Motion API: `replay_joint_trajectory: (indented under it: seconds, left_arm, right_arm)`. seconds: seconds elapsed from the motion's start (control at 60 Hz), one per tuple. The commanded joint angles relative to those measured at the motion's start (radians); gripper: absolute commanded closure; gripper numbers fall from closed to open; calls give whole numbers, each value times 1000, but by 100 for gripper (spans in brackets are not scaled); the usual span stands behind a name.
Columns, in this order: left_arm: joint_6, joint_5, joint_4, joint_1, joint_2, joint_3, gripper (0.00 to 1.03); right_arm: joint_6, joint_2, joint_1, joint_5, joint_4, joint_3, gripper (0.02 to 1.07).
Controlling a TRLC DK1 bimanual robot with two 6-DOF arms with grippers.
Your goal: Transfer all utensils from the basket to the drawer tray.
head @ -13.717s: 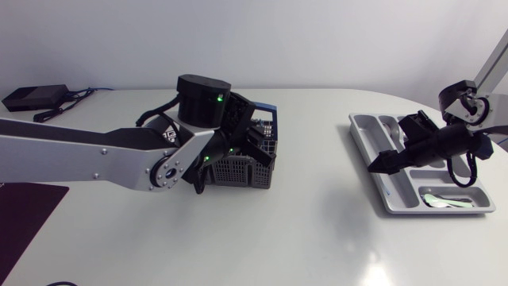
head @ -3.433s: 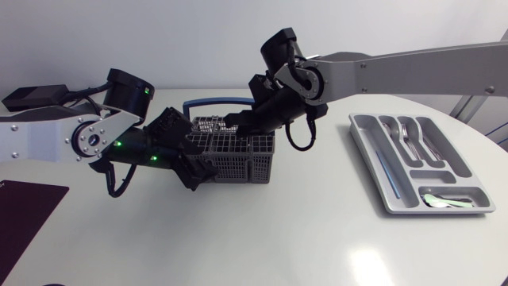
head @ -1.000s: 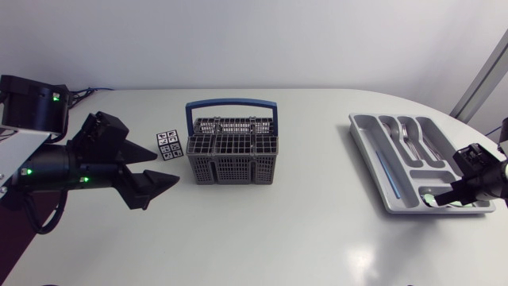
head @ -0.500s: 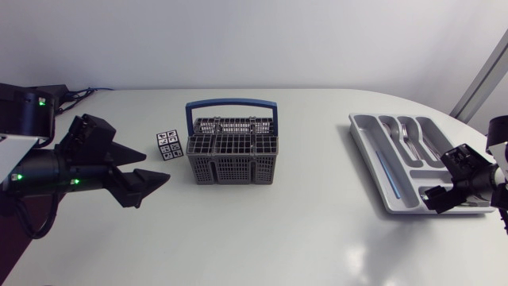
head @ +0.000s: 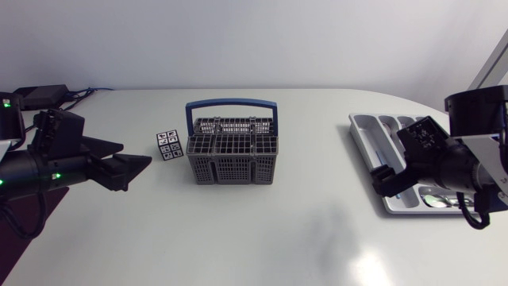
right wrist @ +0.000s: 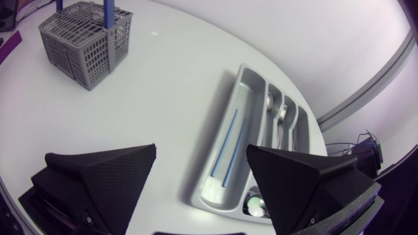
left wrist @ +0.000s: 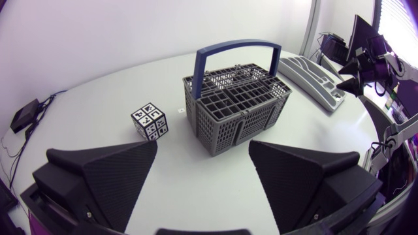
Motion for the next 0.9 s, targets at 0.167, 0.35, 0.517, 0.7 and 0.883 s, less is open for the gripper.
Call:
replay_joint_trajectory:
  seconds: [0.167, 0.35, 0.517, 0.7, 0.883]
  left_arm:
    - [-66, 5, 53, 42, -154, -100, 5]
    - [-83, -14, 91, 77, -243, -151, 5]
    - [-85, -29, 133, 127, -307, -195, 5]
    - [-111, -47, 163, 162, -424, -259, 5]
    - [-139, -115, 182, 132, -519, -334, 5]
  right_arm:
    - [151, -68, 101, 20, 36, 3, 7]
    - [151, -162, 101, 45, 64, -24, 7]
    - [145, -260, 103, 114, 74, -64, 7]
    - [117, -386, 94, 164, 117, -150, 7]
    - [48, -469, 66, 166, 153, -221, 7]
